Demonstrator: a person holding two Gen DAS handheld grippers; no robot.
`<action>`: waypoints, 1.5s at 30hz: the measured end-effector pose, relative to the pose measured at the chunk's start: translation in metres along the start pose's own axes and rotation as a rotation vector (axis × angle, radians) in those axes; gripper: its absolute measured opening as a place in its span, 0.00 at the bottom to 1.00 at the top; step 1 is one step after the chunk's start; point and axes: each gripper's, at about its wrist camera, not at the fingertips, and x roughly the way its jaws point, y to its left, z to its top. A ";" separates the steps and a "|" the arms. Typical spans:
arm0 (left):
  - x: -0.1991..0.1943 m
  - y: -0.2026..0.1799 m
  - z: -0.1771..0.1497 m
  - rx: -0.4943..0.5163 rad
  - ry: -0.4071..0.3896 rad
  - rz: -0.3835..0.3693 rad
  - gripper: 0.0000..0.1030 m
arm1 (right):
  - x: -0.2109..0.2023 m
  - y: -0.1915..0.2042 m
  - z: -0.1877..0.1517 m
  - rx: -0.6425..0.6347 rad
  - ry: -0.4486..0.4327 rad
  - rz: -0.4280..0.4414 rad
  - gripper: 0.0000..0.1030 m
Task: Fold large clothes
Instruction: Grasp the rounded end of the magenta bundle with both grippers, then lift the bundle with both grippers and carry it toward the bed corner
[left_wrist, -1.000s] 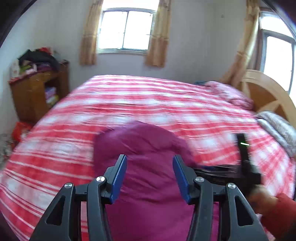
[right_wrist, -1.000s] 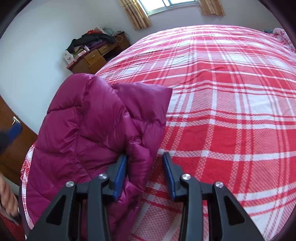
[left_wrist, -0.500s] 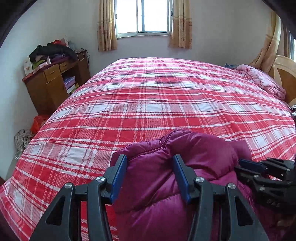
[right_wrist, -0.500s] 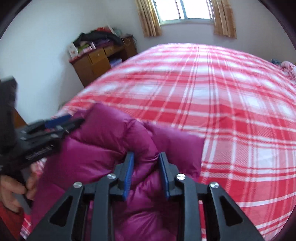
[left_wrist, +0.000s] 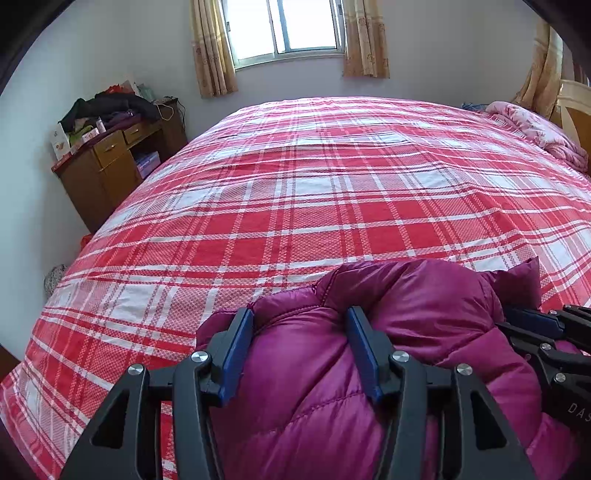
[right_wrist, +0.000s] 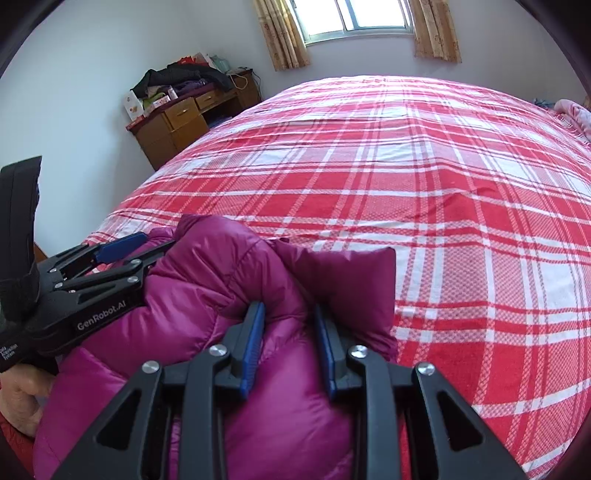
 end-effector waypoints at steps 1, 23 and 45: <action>-0.004 -0.002 0.000 0.018 -0.001 0.018 0.55 | 0.000 -0.001 0.000 0.004 0.000 0.005 0.28; -0.069 0.058 -0.089 -0.430 0.090 -0.335 0.86 | -0.061 -0.020 -0.063 0.250 -0.013 0.128 0.87; -0.070 0.019 -0.086 -0.339 0.066 -0.367 0.65 | -0.059 -0.003 -0.074 0.164 -0.020 0.174 0.45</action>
